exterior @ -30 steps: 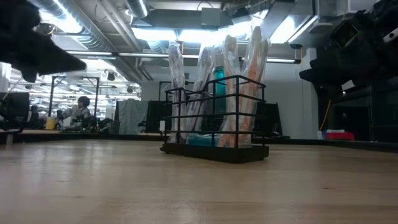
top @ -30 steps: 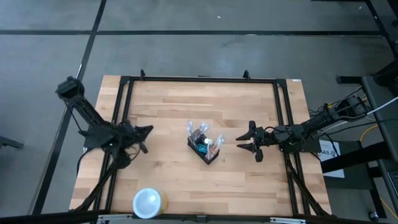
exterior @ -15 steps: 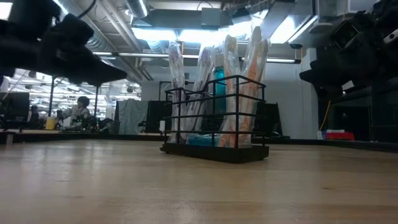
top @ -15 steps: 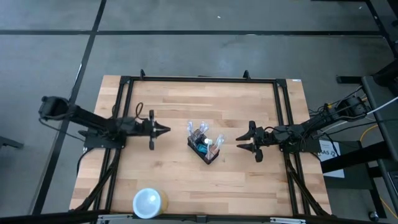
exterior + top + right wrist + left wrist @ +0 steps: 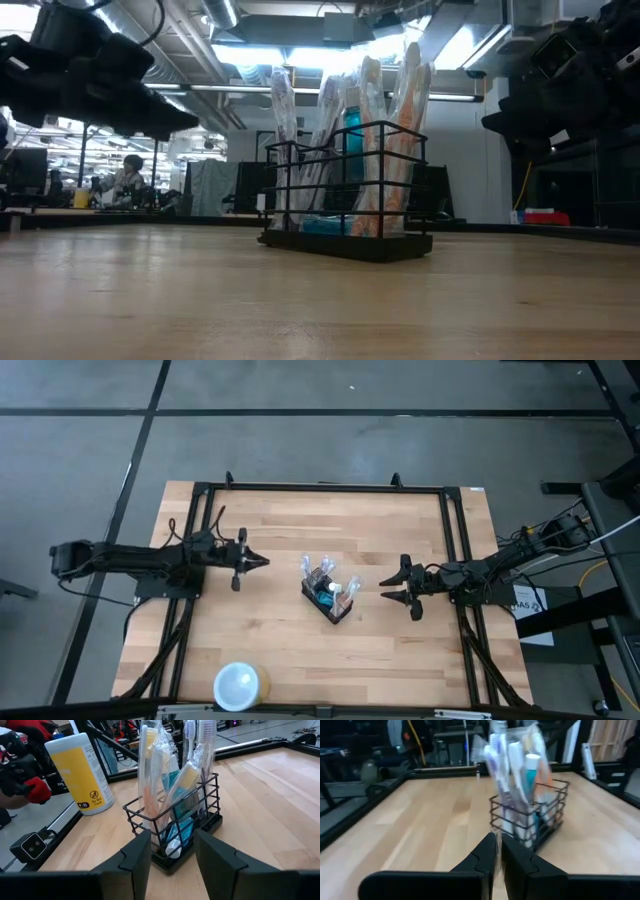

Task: Pick & Place toothbrushing station
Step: Return to home position

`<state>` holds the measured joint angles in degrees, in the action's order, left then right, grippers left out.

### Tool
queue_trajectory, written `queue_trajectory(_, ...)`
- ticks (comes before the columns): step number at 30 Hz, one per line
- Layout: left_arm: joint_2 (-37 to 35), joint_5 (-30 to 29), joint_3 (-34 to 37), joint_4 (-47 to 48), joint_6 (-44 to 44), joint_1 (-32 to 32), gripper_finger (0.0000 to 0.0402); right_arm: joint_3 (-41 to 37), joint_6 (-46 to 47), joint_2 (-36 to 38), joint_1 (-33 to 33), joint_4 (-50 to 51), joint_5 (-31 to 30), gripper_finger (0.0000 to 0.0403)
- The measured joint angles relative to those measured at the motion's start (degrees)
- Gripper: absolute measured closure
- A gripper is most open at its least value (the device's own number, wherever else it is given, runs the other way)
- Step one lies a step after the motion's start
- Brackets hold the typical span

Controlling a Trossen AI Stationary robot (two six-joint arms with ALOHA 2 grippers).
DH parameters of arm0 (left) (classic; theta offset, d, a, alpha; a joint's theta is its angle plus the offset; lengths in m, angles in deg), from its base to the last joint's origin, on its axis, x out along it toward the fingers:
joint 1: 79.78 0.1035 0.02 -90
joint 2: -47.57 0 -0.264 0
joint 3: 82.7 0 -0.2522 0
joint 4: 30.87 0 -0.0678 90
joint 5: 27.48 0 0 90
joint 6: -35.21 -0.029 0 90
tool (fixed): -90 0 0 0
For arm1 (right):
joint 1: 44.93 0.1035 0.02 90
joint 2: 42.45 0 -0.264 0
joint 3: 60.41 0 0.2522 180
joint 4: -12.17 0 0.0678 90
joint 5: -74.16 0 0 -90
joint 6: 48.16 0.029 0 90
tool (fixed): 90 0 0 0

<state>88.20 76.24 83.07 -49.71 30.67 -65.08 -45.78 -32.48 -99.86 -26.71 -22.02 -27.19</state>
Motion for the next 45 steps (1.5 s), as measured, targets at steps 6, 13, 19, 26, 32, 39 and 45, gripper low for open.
queue_trajectory(6,-15.0,-7.51,0.0,11.55,0.7,-7.51,0.0382,0.0,0.02,0.0,0.0,0.0,0.01,0.025)
queue_trajectory(13,-28.6,-15.17,0.0,24.39,1.89,-14.48,0.0382,0.02,0.04,0.0,0.0,0.0,0.0,0.025)
queue_trajectory(19,-37.79,-13.15,-0.02,31.68,3.18,-13.17,0.0382,0.02,0.09,0.0,0.01,0.02,0.01,0.025)
queue_trajectory(26,-40.63,-13.73,-0.02,31.86,3.96,-13.76,0.0382,0.07,0.11,-0.02,0.02,0.13,0.01,0.025)
queue_trajectory(32,-38.83,-16.63,-0.02,31.55,10.92,-14.96,0.0382,0.07,0.11,-0.02,0.02,0.11,0.01,0.025)
queue_trajectory(39,-35.86,-11.99,-0.02,31.37,27.16,-15.1,0.0382,0.07,0.1,-0.02,0.02,0.11,0.0,0.025)
queue_trajectory(45,-35.86,-11.8,-0.02,31.31,27.48,-15.1,0.0382,0.07,0.11,-0.02,0.02,0.11,0.0,0.025)
